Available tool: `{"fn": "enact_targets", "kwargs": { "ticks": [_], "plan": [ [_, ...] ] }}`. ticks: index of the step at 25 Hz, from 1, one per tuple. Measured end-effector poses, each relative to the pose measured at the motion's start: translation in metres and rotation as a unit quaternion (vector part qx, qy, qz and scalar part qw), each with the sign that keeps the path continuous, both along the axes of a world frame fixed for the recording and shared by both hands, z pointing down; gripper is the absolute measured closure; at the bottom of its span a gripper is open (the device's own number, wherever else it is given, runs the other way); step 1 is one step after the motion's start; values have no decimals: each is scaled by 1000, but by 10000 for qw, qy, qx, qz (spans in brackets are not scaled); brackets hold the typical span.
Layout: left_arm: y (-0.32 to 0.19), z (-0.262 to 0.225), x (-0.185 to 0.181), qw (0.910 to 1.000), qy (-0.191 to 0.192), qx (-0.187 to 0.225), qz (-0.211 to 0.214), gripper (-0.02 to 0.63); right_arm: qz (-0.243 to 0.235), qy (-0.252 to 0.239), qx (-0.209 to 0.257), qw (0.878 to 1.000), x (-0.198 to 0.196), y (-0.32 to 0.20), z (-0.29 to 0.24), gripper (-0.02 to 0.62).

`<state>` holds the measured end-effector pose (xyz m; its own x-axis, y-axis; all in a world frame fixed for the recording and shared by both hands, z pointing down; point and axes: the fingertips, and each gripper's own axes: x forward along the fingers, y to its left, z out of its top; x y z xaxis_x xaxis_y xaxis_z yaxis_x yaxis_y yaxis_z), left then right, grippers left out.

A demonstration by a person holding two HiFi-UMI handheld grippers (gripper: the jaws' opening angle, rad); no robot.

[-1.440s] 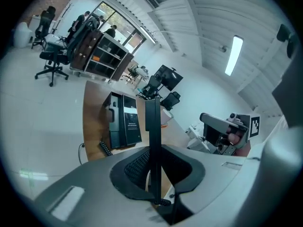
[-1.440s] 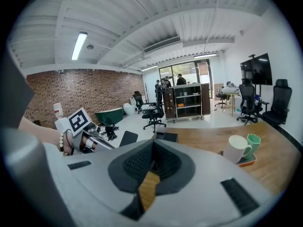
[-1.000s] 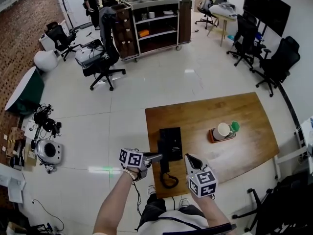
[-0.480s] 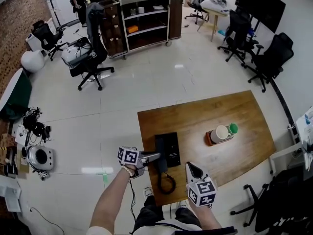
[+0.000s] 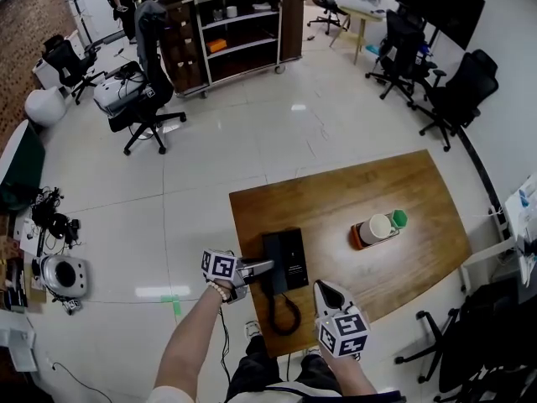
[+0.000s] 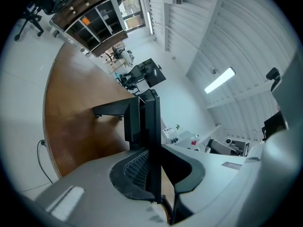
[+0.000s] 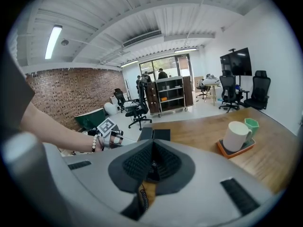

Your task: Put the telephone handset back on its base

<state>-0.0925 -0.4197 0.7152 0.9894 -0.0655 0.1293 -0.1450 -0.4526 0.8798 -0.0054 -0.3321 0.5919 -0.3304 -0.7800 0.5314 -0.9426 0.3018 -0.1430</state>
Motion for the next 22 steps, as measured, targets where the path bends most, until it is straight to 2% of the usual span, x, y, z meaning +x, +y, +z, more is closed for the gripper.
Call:
{"fn": "enact_targets", "kwargs": {
  "ticks": [13, 15, 17, 19, 22],
  "plan": [
    [-5, 13, -4, 9997, 18, -205, -140, 537, -49, 58, -139, 9999, 2, 2, 6, 592],
    [-6, 15, -5, 9996, -168, -139, -185, 531, -77, 64, -153, 9998, 4, 2, 7, 592],
    [-8, 20, -6, 9982, -524, 1, -281, 501, -107, 59, -159, 9998, 5, 1, 8, 592],
    [-10, 25, -8, 9945, -931, 209, -422, 441, -141, 41, -154, 9998, 6, 0, 8, 592],
    [-11, 25, -12, 9864, -1429, 515, -634, 440, -196, 16, -115, 9997, 7, -4, 4, 592]
  ]
}}
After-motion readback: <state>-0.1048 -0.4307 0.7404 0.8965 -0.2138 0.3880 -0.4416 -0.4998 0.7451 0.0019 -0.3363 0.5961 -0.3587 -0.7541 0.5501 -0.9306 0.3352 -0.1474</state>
